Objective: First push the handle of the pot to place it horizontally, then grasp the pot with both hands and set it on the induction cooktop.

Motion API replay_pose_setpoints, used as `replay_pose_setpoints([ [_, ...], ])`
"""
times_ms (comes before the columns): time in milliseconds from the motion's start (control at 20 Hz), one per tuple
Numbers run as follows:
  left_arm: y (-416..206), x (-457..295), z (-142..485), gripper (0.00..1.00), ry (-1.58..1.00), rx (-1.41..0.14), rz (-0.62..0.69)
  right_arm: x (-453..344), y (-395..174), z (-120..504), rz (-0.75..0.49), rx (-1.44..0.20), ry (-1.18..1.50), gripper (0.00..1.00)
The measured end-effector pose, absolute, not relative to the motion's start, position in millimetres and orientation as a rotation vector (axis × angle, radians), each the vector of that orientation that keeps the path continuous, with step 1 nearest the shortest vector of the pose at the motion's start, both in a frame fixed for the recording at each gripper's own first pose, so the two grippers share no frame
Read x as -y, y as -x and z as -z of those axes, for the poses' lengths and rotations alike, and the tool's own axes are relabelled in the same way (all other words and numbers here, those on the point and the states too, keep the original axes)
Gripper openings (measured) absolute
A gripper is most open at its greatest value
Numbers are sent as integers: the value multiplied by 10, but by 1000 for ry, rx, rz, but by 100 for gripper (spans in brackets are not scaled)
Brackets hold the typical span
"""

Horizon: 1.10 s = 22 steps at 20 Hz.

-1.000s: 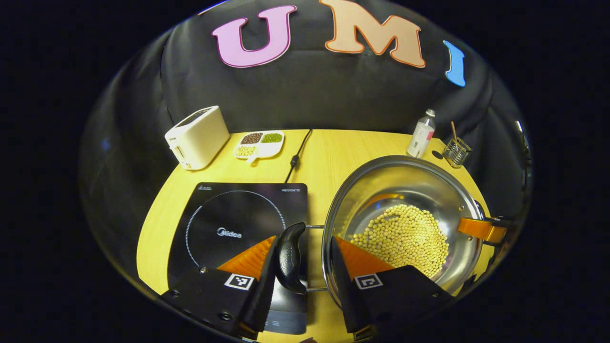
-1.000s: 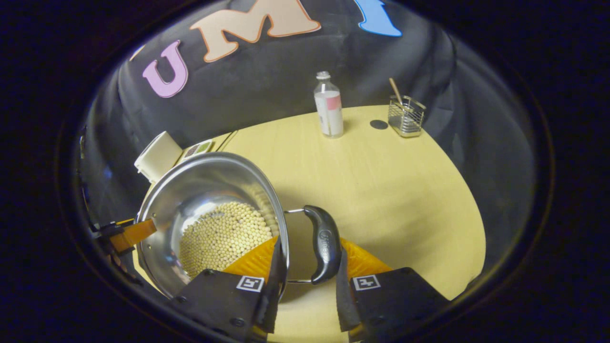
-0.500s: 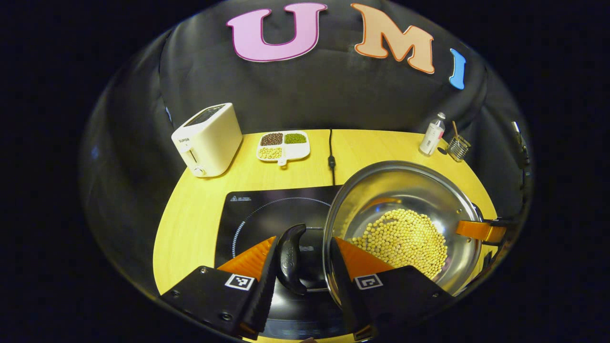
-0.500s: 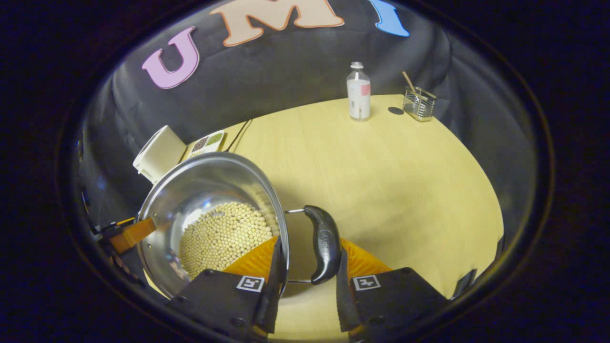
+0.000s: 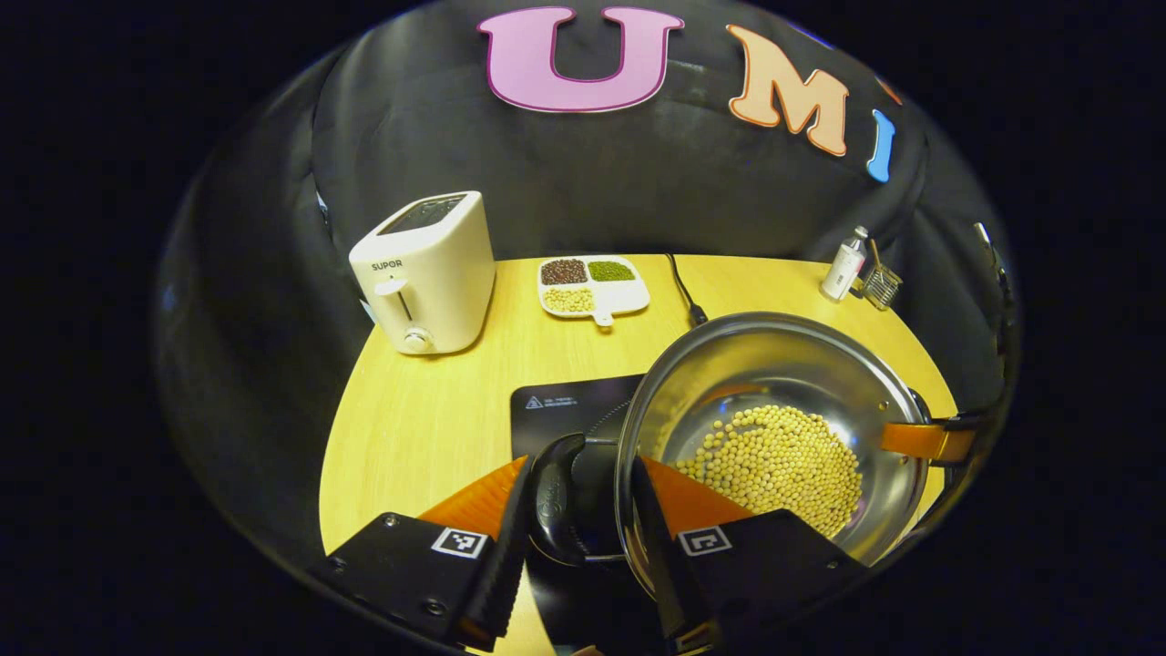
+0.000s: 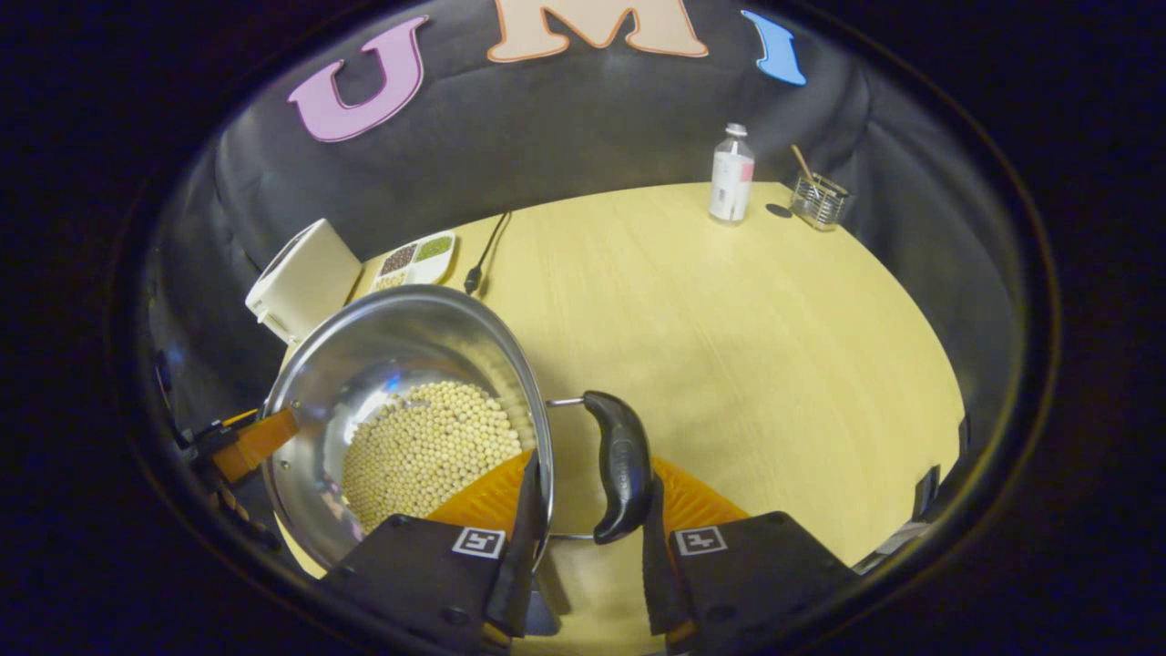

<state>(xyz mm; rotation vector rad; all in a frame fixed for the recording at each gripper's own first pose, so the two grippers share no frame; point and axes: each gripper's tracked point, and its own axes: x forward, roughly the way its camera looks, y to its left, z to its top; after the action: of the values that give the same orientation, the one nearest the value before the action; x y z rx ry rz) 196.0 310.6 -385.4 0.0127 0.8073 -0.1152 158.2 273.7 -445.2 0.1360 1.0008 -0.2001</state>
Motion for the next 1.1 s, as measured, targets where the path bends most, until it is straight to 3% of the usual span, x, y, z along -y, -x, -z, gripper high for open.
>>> replay_pose_setpoints([
  [150, -2004, -3271, 3830, 63, -18, -789, 117, -2889, -1609, 4469, 200, -1013, -140, 53],
  [200, -2049, -3325, 3867, 63, -19, -786, 115, -2930, -1617, 4474, 202, -1016, -148, 58],
  [250, -2062, -3368, 3895, 63, -19, -785, 116, -2973, -1623, 4482, 205, -1016, -154, 53],
  [400, -2081, -3424, 3879, 63, -36, -779, 128, -3037, -1626, 4506, 206, -1020, -160, 52],
  [450, -2087, -3430, 3889, 64, -39, -779, 128, -3034, -1625, 4513, 205, -1024, -165, 47],
  [550, -2079, -3436, 3899, 64, -41, -786, 119, -3030, -1617, 4515, 201, -1037, -180, 48],
  [600, -2075, -3437, 3898, 65, -40, -790, 110, -3022, -1623, 4519, 203, -1039, -187, 55],
  [650, -2065, -3437, 3894, 67, -40, -793, 106, -3017, -1622, 4524, 202, -1040, -189, 51],
  [900, -2099, -3417, 3760, 69, -62, -757, 107, -3004, -1626, 4467, 185, -1011, -193, 58],
  [1100, -2059, -3371, 3613, 83, -91, -731, 94, -2992, -1671, 4369, 161, -989, -220, 74],
])
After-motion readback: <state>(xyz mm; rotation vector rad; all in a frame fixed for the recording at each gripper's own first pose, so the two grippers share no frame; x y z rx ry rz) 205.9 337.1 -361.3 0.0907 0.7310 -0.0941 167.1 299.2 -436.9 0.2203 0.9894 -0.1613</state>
